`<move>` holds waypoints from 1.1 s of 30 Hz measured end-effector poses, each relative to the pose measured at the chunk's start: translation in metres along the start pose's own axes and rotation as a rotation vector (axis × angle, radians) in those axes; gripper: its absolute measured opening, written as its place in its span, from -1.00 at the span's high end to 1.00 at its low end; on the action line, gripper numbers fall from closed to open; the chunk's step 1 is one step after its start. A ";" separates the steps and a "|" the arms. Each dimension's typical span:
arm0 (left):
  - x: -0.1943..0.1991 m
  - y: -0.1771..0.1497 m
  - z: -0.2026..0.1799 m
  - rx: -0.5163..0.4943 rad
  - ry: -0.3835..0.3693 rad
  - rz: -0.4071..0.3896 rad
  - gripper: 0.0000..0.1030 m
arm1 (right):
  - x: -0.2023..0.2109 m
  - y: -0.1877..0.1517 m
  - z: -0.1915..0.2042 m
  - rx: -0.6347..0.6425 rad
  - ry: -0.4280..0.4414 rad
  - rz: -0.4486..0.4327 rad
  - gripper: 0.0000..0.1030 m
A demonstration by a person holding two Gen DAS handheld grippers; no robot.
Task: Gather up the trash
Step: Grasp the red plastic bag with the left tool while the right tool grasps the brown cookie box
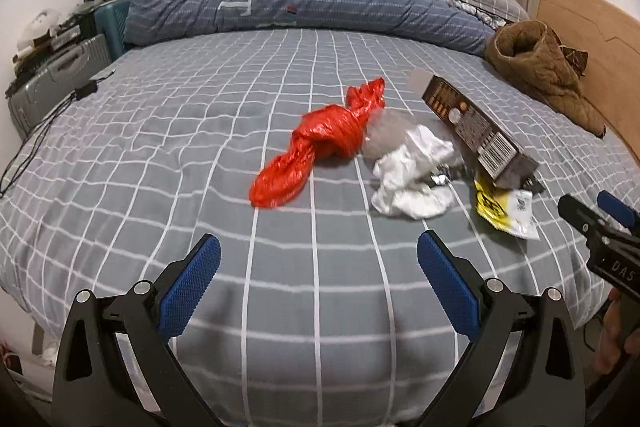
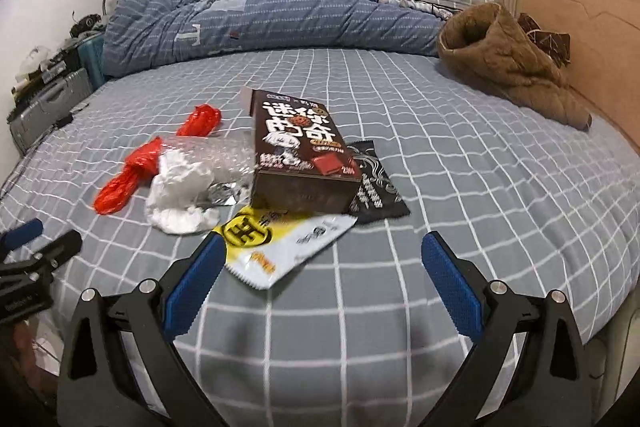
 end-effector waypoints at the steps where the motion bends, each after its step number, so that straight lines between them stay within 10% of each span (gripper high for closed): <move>1: -0.005 0.002 0.001 0.004 0.000 0.002 -0.88 | -0.006 0.001 -0.001 -0.003 -0.001 0.005 -0.83; 33: -0.143 0.034 0.013 0.013 0.011 0.097 -0.76 | -0.113 0.021 0.009 -0.065 0.127 0.136 -0.83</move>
Point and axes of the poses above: each gripper's, at about its wrist camera, not at the fingertips, and x roughly against the way its jaws point, z to its left, y to its top, the point moved 6 cm from there along -x, roughly the way its jaws point, and after that the axes turned 15 degrees about -z, right-handed, at the moved point
